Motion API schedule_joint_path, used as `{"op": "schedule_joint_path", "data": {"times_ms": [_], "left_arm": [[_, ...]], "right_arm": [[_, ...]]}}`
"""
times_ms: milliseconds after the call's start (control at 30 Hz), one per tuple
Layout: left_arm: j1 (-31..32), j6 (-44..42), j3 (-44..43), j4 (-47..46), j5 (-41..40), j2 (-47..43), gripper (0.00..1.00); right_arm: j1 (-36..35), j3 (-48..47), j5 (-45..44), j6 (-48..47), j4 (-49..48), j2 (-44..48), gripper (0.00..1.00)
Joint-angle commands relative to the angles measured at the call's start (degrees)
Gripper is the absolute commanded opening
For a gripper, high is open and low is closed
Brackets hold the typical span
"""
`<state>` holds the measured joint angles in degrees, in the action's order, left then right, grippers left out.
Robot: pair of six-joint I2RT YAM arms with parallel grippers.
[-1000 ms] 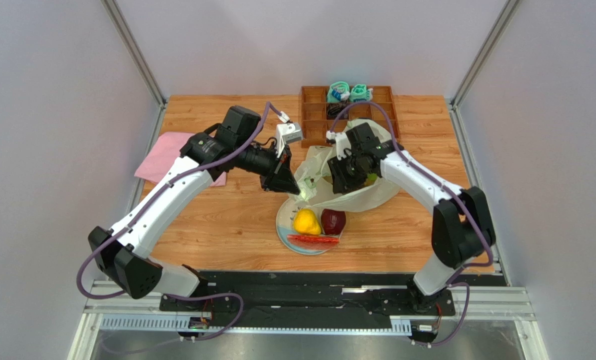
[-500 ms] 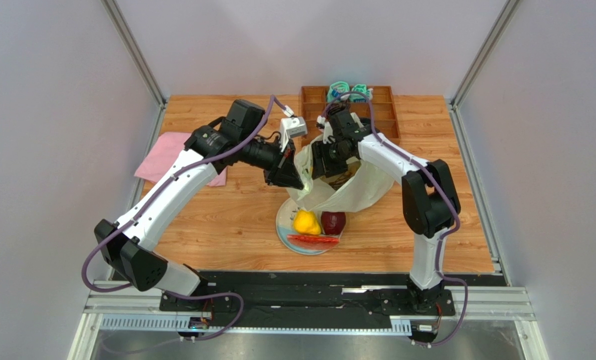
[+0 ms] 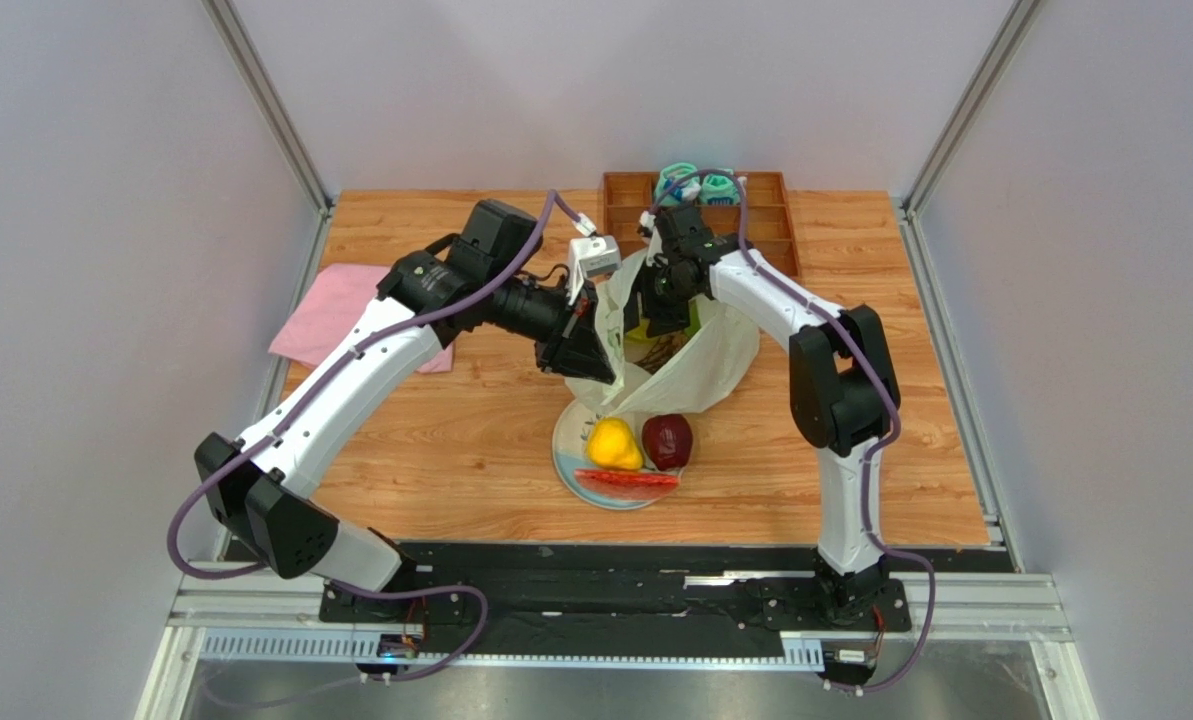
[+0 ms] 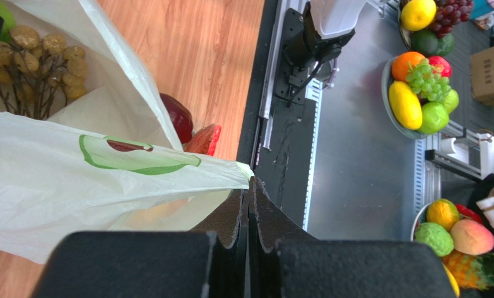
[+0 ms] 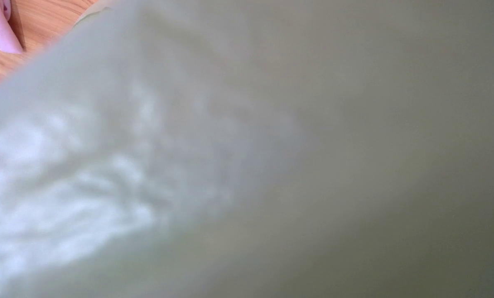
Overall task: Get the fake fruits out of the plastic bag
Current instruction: Adjust the plastic bag at the center of the board.
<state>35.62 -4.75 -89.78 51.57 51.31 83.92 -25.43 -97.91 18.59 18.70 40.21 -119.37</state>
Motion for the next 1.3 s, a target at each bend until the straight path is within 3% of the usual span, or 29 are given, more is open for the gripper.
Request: {"op": "schedule_joint_path", "data": {"times_ms": [0,167,400,500,667,800,867,967,1167,1267], "left_arm": [[0.77,1.59,-3.38,-1.82,3.36,1.86,0.00],[1.47,2.47,-8.21,-2.35,4.06,5.11,0.00],[5.59,3.35,-15.50,-4.20,5.47,9.15,0.00],[7.70,3.08,-17.18,-4.46,5.29,10.73,0.00],[8.94,4.49,-14.38,-4.20,2.58,12.67,0.00],[8.94,4.31,-9.28,-4.02,1.69,12.24,0.00],[8.94,4.49,-7.09,-5.51,0.81,11.27,0.00],[8.94,5.81,-5.68,-6.04,-0.85,9.07,0.00],[8.94,5.54,-7.42,-4.91,0.10,8.01,0.00],[8.94,4.84,-9.01,-2.97,0.90,8.80,0.00]], "right_arm": [[0.38,1.57,-3.35,0.02,0.22,3.52,0.64],[9.85,11.83,-8.74,-0.59,1.36,14.74,0.66],[37.42,22.32,-12.09,-0.86,12.07,32.50,0.65],[43.16,25.03,-10.77,-2.26,14.54,39.71,0.65],[39.16,34.87,2.75,-6.73,15.52,46.59,0.59],[28.01,43.92,5.57,-6.40,13.42,49.93,0.61],[22.48,45.34,4.45,-4.82,12.36,50.29,0.61],[19.73,44.56,1.11,-3.32,9.38,49.15,0.61],[19.10,44.30,-2.06,3.97,-6.88,41.17,0.59],[20.84,42.46,-12.38,5.03,-12.76,40.97,0.66]]}}
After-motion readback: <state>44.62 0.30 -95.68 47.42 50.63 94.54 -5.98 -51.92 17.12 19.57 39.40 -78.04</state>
